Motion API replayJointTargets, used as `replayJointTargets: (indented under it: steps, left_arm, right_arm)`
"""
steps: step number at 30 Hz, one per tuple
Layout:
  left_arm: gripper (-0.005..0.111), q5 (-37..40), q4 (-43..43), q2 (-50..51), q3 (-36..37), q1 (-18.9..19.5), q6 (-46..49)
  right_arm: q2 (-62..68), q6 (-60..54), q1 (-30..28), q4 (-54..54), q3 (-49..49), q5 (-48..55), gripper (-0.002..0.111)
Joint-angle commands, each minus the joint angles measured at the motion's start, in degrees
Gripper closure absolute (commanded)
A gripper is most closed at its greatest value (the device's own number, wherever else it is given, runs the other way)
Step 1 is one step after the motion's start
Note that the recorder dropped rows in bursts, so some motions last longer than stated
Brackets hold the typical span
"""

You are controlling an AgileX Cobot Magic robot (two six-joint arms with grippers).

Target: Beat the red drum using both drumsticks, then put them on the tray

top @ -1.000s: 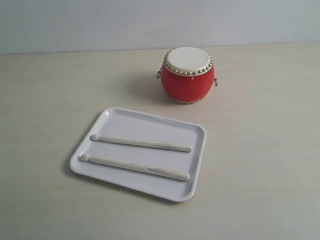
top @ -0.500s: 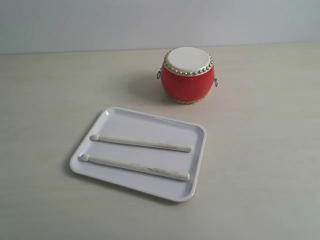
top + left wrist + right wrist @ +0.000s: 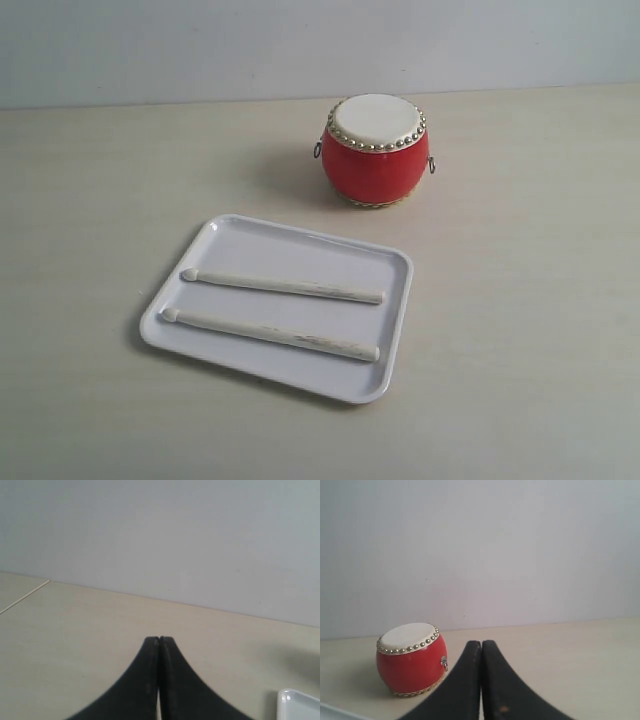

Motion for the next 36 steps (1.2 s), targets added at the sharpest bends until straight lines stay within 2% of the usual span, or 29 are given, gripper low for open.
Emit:
replayJointTargets:
  steps: [1, 16, 23, 36]
  left_arm:
    - [0.107, -0.2, 0.0, -0.4, 0.2, 0.0, -0.3]
    - [0.107, -0.2, 0.0, -0.4, 0.2, 0.0, -0.3]
    - [0.107, -0.2, 0.0, -0.4, 0.2, 0.0, -0.1]
    - [0.107, -0.2, 0.0, -0.4, 0.2, 0.0, -0.3]
  right_arm:
    - [-0.4, 0.5, -0.4, 2.2, 0.3, 0.1, 0.108]
    - [-0.4, 0.4, -0.6, 2.2, 0.3, 0.1, 0.108]
    - [-0.4, 0.4, -7.2, 2.2, 0.3, 0.1, 0.108]
    - [-0.4, 0.4, -7.3, 1.5, 0.3, 1.0, 0.108]
